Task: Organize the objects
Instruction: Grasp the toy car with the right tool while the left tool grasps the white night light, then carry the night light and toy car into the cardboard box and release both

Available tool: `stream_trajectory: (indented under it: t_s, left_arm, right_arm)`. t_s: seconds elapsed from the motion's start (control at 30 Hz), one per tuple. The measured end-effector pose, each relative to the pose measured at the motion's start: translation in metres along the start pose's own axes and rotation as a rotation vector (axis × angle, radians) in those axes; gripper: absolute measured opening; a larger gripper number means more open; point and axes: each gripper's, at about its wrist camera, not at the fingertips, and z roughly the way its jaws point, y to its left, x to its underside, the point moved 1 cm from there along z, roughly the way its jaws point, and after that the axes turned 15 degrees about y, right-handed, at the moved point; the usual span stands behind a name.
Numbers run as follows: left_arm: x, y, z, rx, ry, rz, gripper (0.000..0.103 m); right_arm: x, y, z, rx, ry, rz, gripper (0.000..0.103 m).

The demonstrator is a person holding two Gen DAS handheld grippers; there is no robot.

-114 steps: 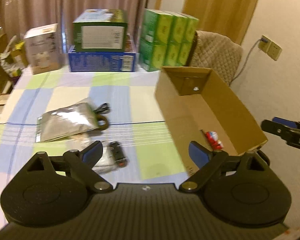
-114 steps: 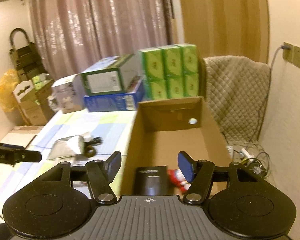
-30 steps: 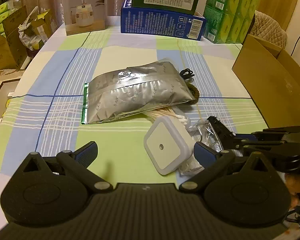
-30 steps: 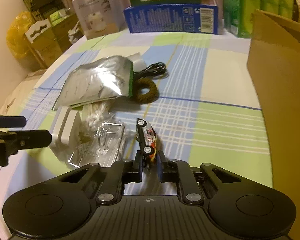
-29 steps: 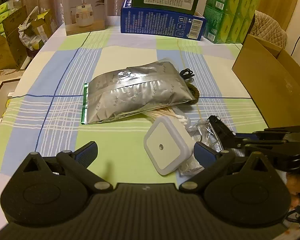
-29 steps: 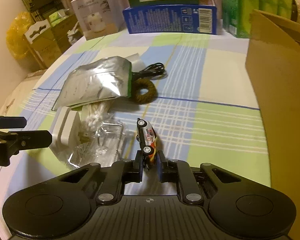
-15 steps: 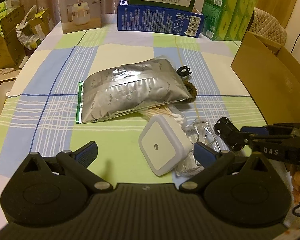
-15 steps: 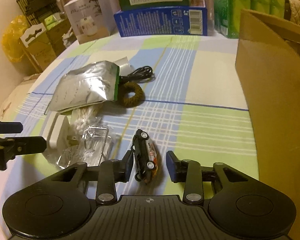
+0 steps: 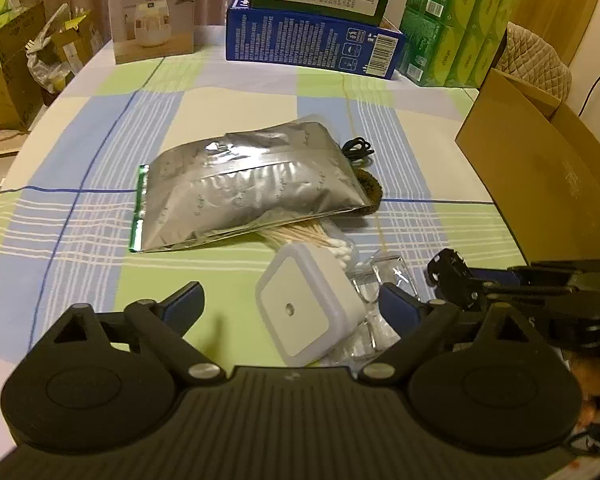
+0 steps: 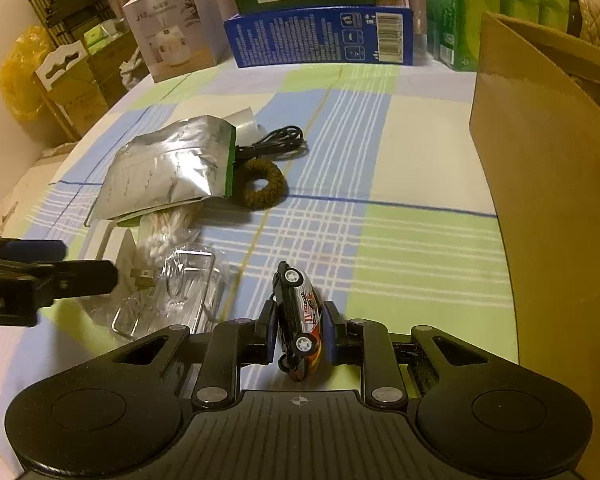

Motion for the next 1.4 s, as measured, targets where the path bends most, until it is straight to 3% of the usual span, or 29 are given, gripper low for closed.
stream_trajectory:
  t_s: [0.5, 0.73, 1.1, 1.17, 1.4]
  left_arm:
    - [0.002, 0.009, 0.009, -0.042, 0.041, 0.024, 0.038]
    - [0.002, 0.008, 0.009, -0.059, 0.031, 0.058, 0.034]
    - [0.004, 0.005, 0.002, -0.012, 0.027, 0.041, 0.029]
    - [0.005, 0.003, -0.001, -0.013, 0.018, 0.045, 0.023]
    - [0.005, 0.003, -0.002, -0.016, 0.011, 0.027, 0.023]
  right_arm:
    - [-0.001, 0.000, -0.003, -0.026, -0.010, 0.020, 0.020]
    - [-0.002, 0.000, -0.003, -0.028, -0.011, 0.019, 0.020]
    - [-0.002, 0.003, -0.007, -0.039, -0.034, 0.018, 0.020]
    - [-0.002, 0.004, -0.010, -0.040, -0.043, 0.015, 0.020]
    - [-0.001, 0.007, -0.014, -0.043, -0.051, 0.009, 0.020]
